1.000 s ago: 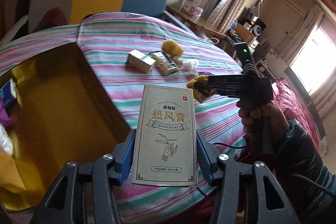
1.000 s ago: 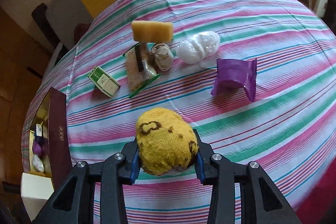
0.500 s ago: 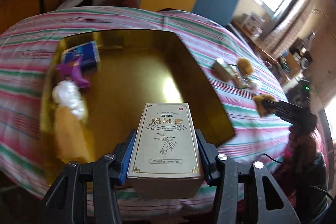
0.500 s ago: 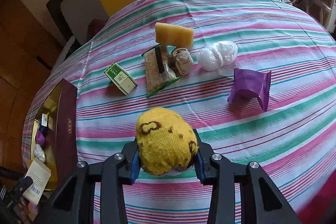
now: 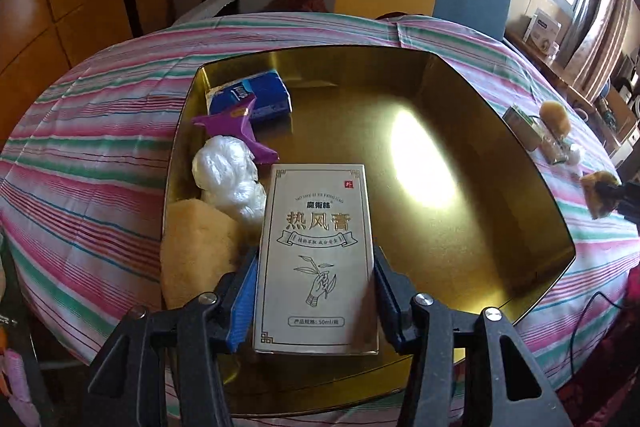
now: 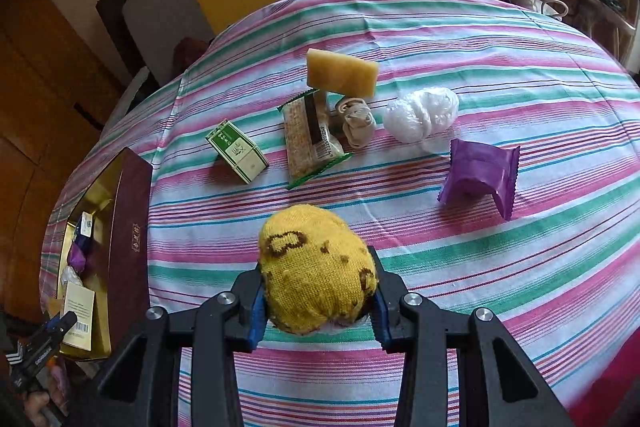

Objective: Organize objects
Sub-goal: 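Place the white box in the tray with the left gripper while the right gripper carries the yellow ball, then lower the yellow ball into the tray beside the white box and release, then move both grippers back to the remaining table items, then grasp the green-and-white box with the left gripper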

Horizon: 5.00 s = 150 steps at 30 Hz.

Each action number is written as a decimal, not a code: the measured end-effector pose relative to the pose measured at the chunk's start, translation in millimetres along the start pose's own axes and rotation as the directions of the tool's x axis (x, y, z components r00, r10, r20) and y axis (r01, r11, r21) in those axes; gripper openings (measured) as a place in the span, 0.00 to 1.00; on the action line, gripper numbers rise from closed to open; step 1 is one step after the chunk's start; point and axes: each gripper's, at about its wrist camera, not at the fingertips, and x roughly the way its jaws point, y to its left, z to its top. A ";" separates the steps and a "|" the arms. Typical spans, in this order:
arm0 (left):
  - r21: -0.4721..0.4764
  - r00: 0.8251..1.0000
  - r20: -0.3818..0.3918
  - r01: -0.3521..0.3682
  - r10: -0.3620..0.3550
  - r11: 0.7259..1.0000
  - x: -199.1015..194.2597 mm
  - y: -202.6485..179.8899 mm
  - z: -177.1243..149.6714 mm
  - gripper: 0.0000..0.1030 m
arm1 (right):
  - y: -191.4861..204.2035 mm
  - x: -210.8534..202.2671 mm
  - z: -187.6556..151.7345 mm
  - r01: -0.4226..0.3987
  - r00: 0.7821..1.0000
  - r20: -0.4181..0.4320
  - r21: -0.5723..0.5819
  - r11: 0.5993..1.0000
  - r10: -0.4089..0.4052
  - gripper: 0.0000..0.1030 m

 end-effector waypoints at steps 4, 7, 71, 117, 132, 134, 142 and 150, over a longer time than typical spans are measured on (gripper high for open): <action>-0.024 0.999 -0.014 0.041 -0.041 0.999 -4.4 3.7 -2.1 0.51 | -1.6 1.6 0.0 0.006 1.000 -0.004 0.004 1.000 -0.006 0.40; -0.039 0.999 -0.013 0.050 -0.051 0.998 -9.5 9.1 -4.8 0.51 | -2.1 2.3 -0.1 0.011 1.000 -0.008 0.004 1.000 -0.011 0.40; -0.217 0.990 0.143 0.016 0.016 0.976 -67.7 89.3 -14.0 0.58 | 364.3 82.9 -62.5 -0.349 0.936 -0.206 -0.418 0.839 0.286 0.83; 0.092 0.991 0.092 0.094 -0.102 0.991 -68.3 -52.9 50.6 0.58 | -45.8 -26.9 56.6 0.117 0.958 0.226 0.251 0.961 -0.176 0.98; 0.132 0.922 -0.105 0.384 -0.373 0.914 -9.7 -207.4 113.7 0.58 | -64.2 -26.9 49.3 0.009 0.975 0.202 0.369 0.929 -0.089 0.99; 0.137 0.921 -0.125 0.384 -0.369 0.913 6.0 -226.8 123.1 0.58 | -64.1 -28.0 49.5 -0.006 0.975 0.206 0.369 0.929 -0.076 0.99; 0.017 0.907 -0.225 0.368 -0.355 0.930 89.6 -270.1 147.4 0.63 | -66.2 -29.6 50.1 -0.068 0.976 0.218 0.378 0.923 -0.017 0.99; -0.022 0.929 -0.237 0.288 -0.284 0.957 140.6 -292.5 165.6 0.63 | -68.2 -24.2 51.4 -0.109 0.979 0.201 0.385 0.916 0.031 1.00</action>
